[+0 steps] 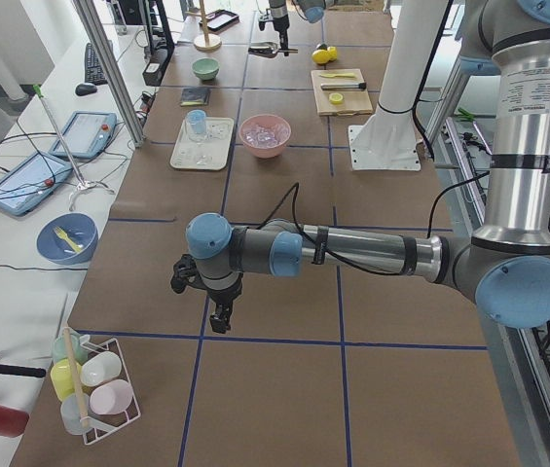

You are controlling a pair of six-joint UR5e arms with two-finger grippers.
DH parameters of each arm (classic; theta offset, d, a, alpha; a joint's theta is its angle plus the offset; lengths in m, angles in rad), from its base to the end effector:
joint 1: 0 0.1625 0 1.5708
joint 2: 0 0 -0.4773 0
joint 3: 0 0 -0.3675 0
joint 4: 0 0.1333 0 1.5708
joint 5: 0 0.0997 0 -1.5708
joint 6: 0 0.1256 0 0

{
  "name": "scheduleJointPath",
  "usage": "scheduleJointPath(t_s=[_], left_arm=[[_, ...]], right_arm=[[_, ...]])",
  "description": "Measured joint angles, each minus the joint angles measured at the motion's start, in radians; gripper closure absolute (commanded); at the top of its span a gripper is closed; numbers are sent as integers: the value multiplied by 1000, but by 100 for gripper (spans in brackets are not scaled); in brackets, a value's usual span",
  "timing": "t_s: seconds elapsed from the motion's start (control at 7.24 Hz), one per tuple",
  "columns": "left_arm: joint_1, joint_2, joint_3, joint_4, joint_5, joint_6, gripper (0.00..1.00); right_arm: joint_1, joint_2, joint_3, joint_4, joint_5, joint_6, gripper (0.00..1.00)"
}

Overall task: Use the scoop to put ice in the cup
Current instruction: 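Lower the scoop onto the table, open the right gripper and withdraw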

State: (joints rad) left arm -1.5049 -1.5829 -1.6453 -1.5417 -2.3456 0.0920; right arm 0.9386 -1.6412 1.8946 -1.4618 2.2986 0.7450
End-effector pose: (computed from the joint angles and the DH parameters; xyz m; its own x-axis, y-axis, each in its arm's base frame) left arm -0.0140 -0.4786 0.6918 0.7013 0.1783 -0.6902 -0.1307 0.9840 0.1214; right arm -0.2250 -0.3913 0.5988 0.7149 0.0472 0.6976 0.0923 0.9826 -0.1611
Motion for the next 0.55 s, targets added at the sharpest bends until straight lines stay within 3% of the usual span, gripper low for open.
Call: scheduleJointPath(t_s=[0.55], left_arm=[[0, -5, 1, 0, 0, 0, 0]], right_arm=[[-85, -18, -28, 92, -5, 124, 100]])
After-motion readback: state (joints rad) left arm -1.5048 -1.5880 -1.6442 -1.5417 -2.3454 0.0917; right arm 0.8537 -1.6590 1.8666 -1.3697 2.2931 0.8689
